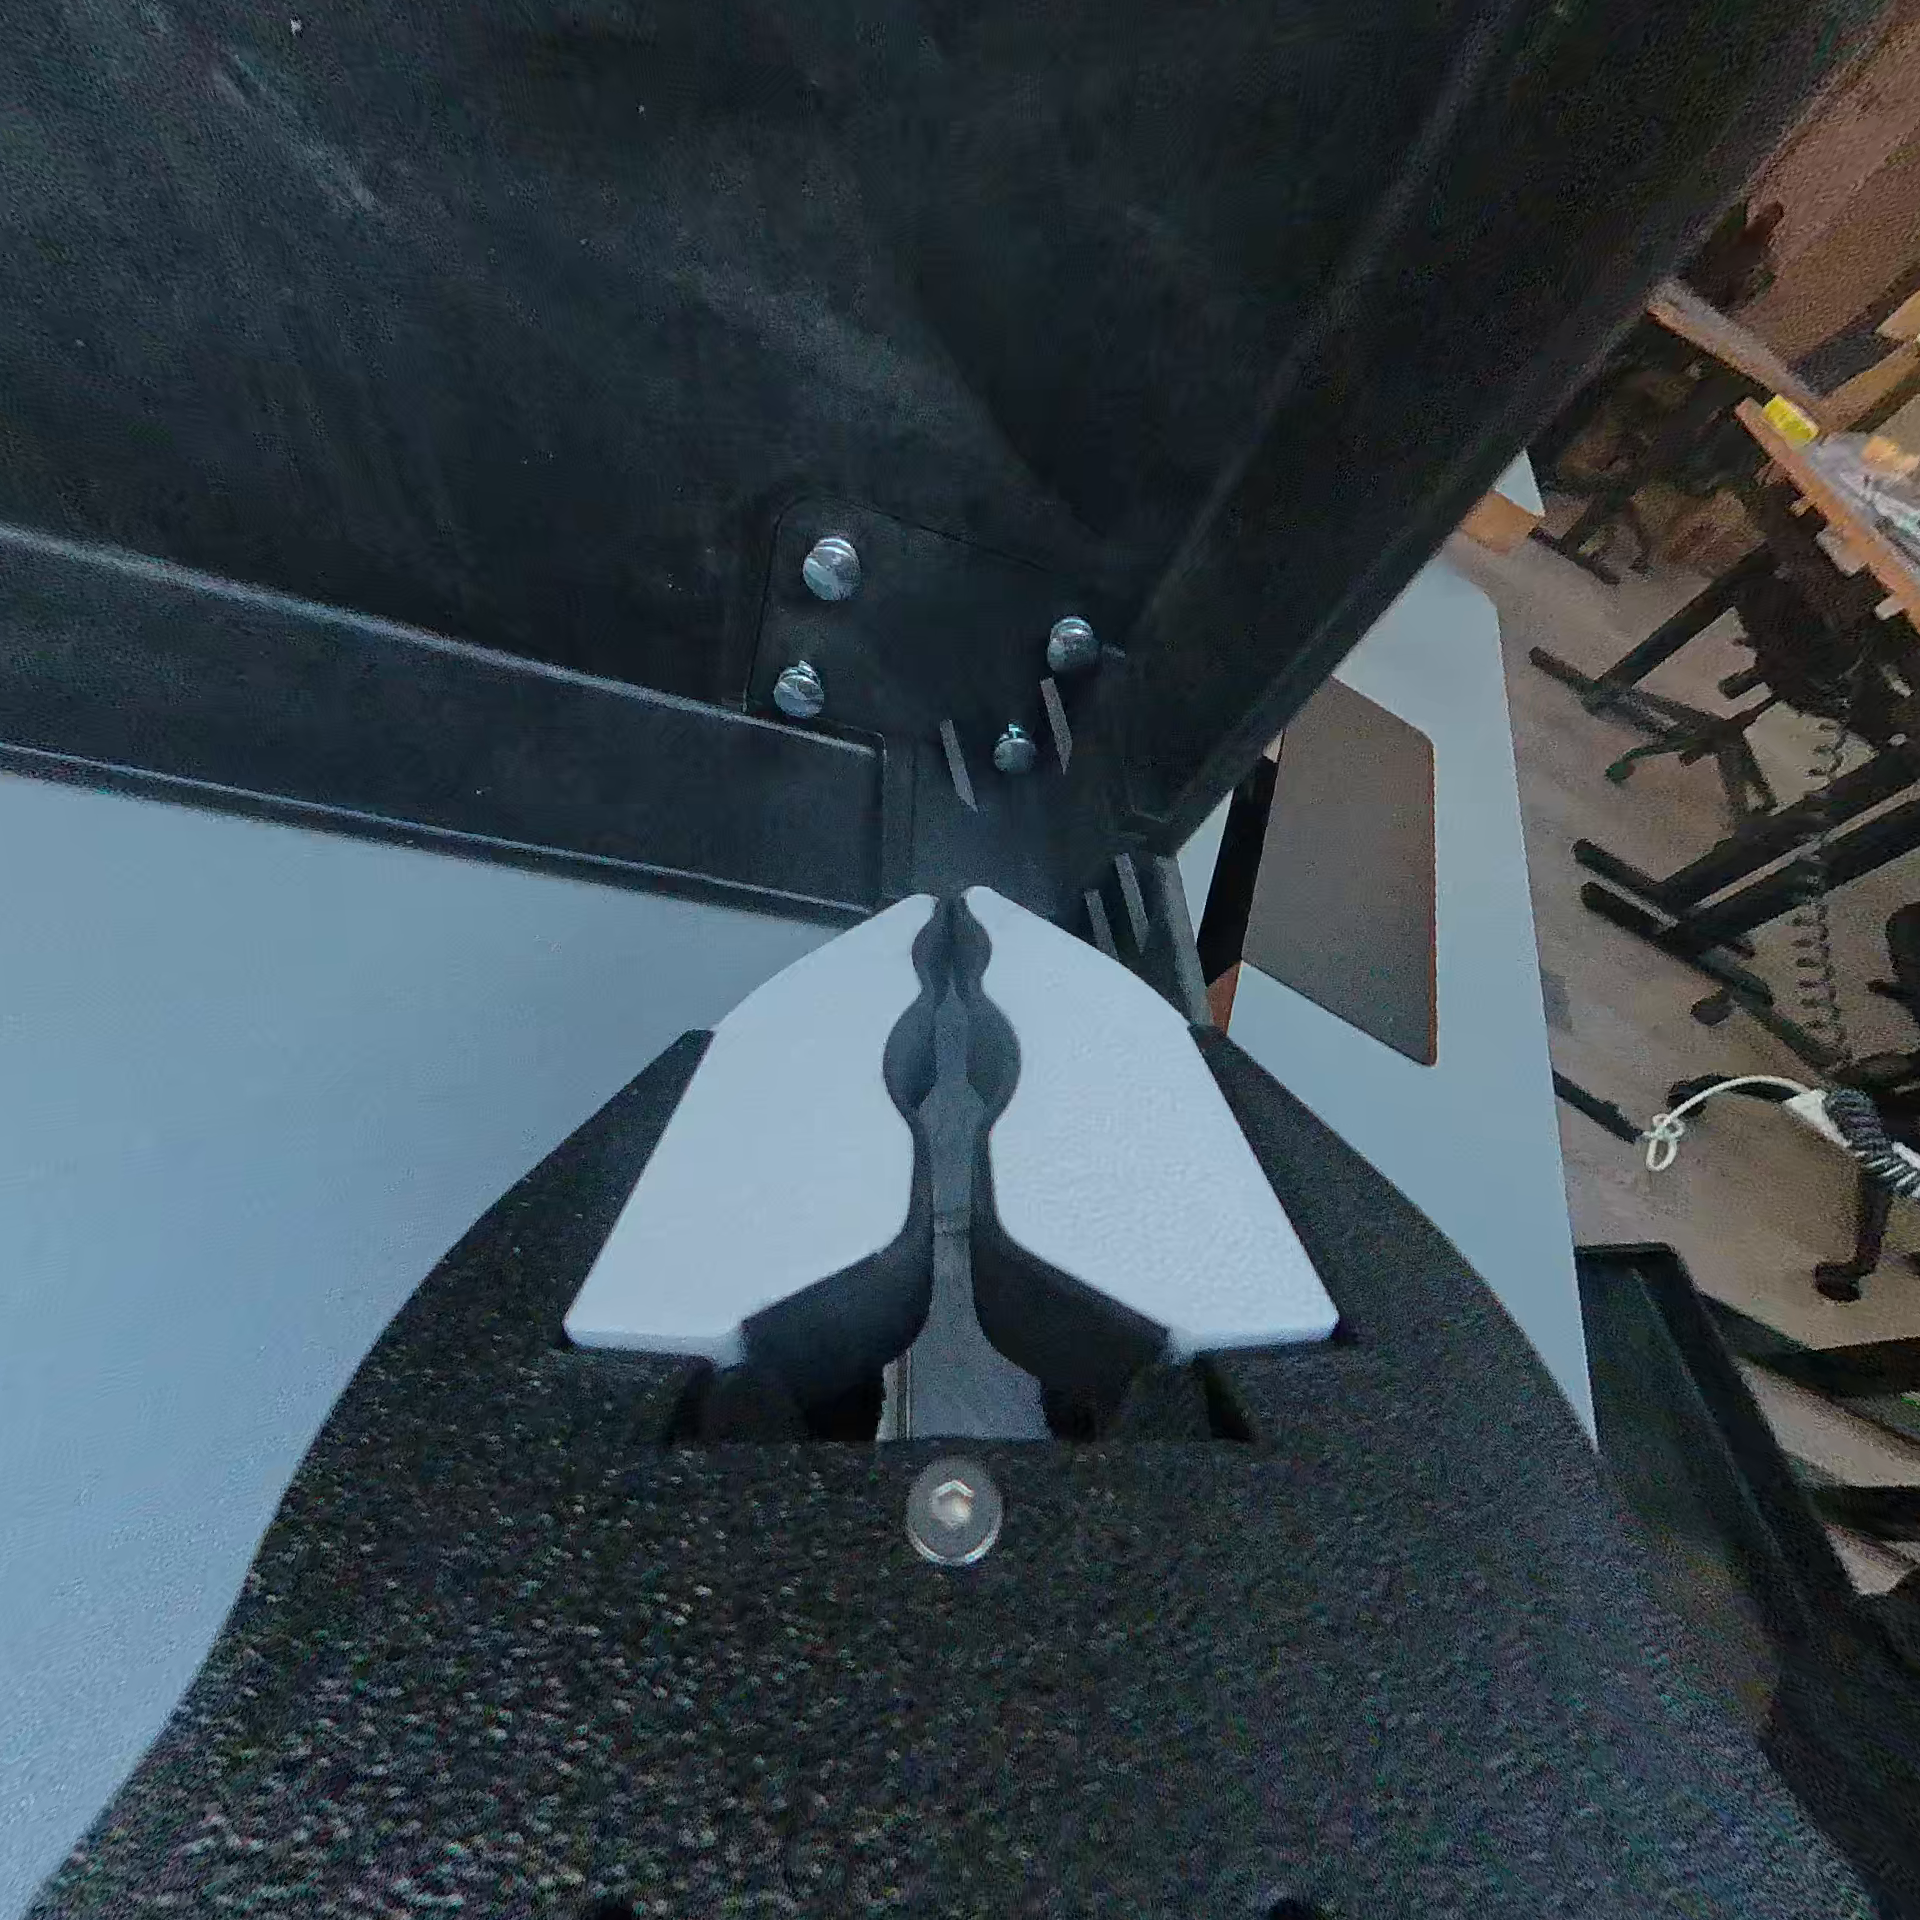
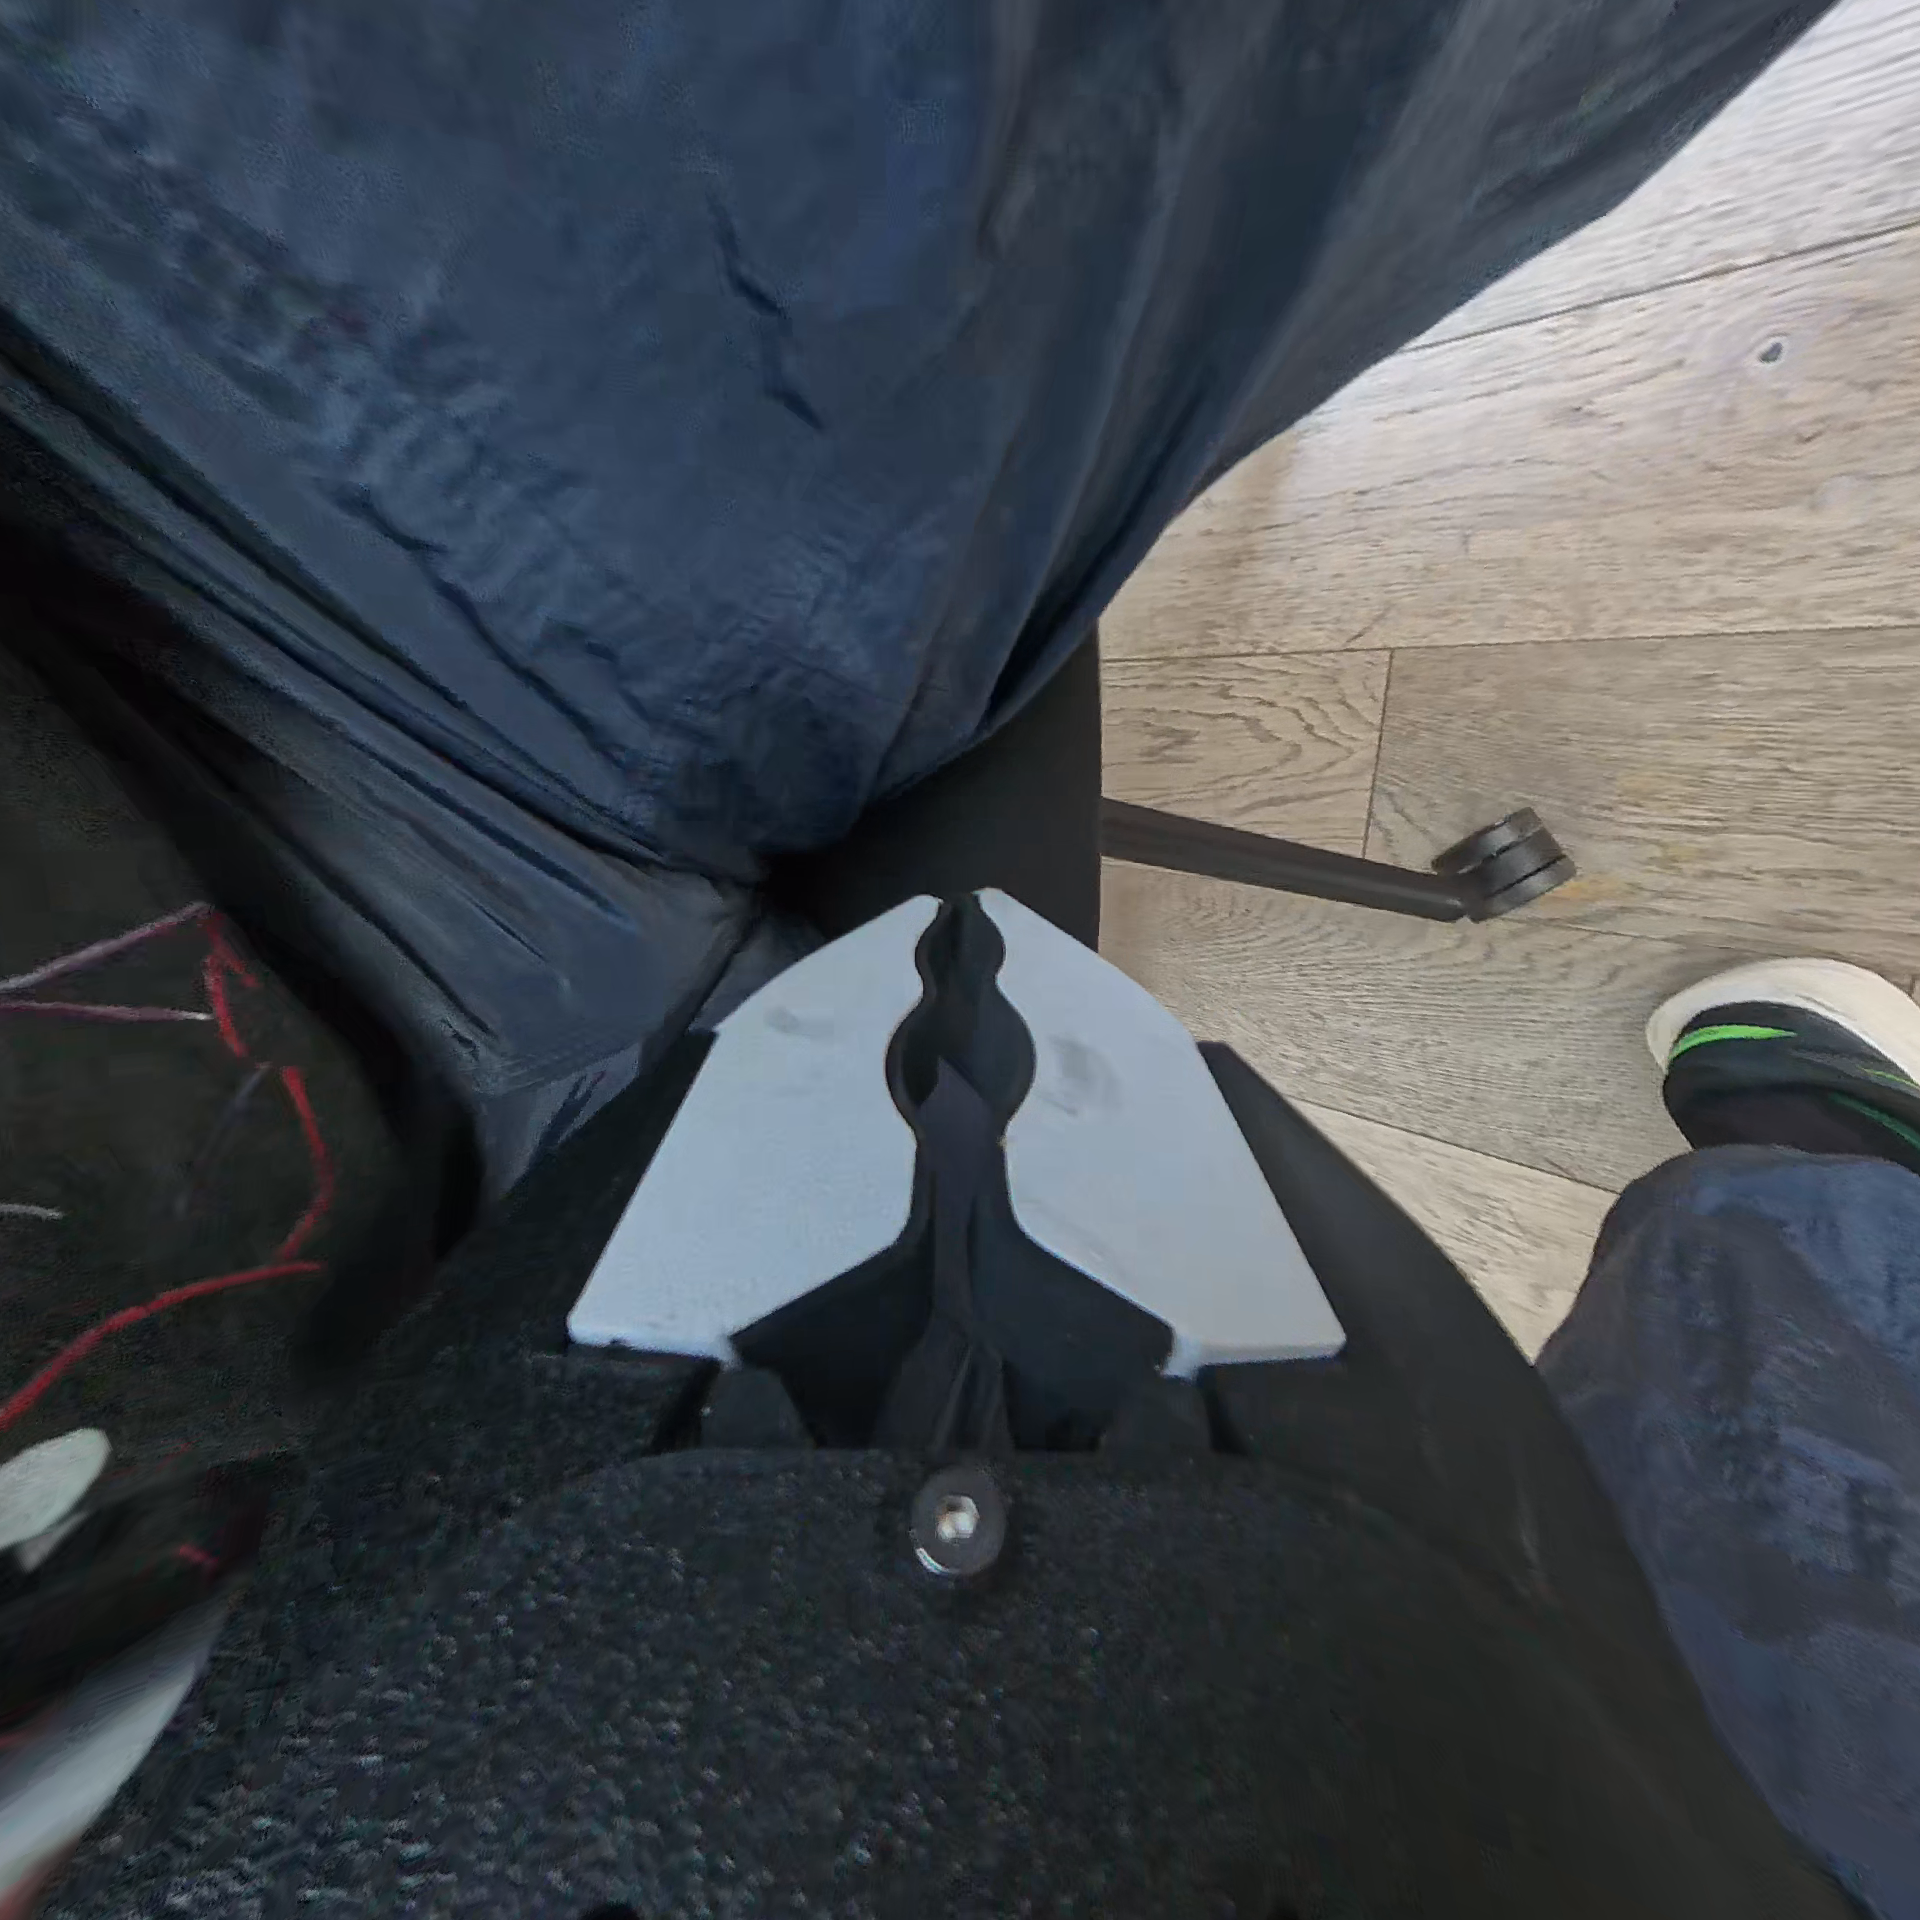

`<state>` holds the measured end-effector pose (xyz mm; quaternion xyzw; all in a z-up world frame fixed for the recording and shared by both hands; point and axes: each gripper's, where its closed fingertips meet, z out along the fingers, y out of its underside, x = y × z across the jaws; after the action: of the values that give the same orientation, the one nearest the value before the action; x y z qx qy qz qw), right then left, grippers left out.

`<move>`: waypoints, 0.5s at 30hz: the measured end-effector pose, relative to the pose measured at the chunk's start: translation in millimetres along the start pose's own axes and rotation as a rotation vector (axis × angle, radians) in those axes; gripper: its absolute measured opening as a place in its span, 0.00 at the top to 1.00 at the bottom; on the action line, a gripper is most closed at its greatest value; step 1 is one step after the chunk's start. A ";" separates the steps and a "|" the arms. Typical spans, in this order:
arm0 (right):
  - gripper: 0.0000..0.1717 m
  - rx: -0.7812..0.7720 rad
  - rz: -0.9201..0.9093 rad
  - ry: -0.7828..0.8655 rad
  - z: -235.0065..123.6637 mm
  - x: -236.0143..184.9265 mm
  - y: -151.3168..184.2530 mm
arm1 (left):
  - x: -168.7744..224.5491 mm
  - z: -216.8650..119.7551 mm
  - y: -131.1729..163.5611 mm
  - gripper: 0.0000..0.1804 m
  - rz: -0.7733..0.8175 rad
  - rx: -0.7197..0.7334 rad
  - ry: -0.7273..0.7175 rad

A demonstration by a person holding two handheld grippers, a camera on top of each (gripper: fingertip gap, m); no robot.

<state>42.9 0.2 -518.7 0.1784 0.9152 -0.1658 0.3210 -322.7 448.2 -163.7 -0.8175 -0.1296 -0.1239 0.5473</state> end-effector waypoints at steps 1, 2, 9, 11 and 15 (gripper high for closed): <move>1.00 0.015 -0.002 -0.011 -2.6 -1.2 2.8 | -7.5 20.9 -6.3 1.00 -0.085 0.006 0.016; 1.00 0.031 -0.002 -0.020 -5.5 -1.7 5.2 | -13.5 37.5 -14.0 1.00 -0.158 0.026 0.024; 1.00 0.118 -0.010 -0.060 -31.0 7.2 13.7 | -16.6 101.1 -45.7 1.00 -0.079 0.137 0.059; 1.00 0.121 -0.007 -0.068 -36.6 12.8 20.3 | 0.3 103.6 -48.9 1.00 0.060 0.160 0.103; 1.00 0.107 -0.010 -0.083 -44.7 21.7 37.3 | 35.0 112.7 -33.7 1.00 0.307 0.092 0.159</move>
<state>19.6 56.6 -506.7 0.1836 0.8918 -0.2235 0.3480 -294.9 567.8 -164.3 -0.7894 0.0347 -0.0970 0.6052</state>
